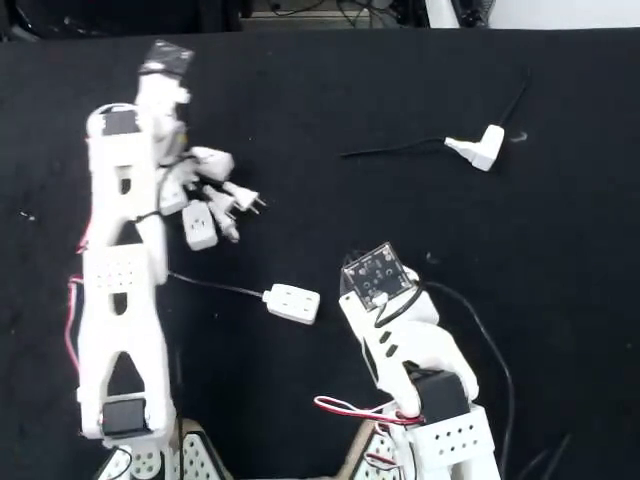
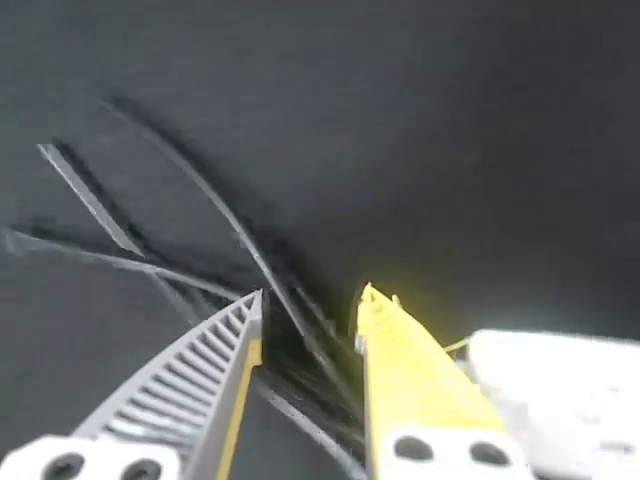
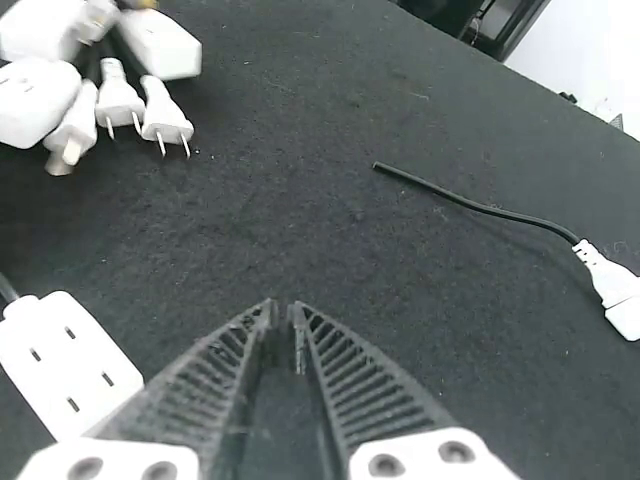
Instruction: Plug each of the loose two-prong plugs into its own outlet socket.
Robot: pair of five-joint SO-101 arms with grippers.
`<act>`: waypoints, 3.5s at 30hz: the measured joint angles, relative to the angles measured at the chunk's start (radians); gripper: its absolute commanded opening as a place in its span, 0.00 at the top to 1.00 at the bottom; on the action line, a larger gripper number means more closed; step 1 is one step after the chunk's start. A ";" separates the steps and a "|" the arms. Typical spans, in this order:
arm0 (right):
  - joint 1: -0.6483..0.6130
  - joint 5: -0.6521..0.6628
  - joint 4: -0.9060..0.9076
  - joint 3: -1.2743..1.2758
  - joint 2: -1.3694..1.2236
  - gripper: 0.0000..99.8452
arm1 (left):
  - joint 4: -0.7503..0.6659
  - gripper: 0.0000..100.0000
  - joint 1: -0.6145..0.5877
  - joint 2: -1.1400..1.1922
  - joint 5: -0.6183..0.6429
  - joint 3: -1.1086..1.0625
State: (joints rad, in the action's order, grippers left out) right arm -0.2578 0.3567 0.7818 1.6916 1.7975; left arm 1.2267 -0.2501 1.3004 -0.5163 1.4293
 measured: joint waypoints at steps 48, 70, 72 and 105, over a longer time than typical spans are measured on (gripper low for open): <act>0.000 0.000 0.000 0.000 0.000 0.99 | 0.529 0.84 0.233 -0.215 0.394 -0.035; 0.000 0.000 0.000 0.000 0.000 0.99 | 0.529 0.84 0.043 -0.075 0.199 0.011; 0.000 0.000 0.000 0.000 0.000 0.99 | 0.529 0.84 -0.003 -0.075 0.180 0.011; 0.000 0.000 0.000 0.000 0.000 0.99 | 0.161 0.84 -0.169 -0.979 0.324 -1.235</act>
State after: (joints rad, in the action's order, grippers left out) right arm -0.2578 0.3567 0.7818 1.6916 1.7975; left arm 1.3878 -0.4189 0.3214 -0.1926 0.1941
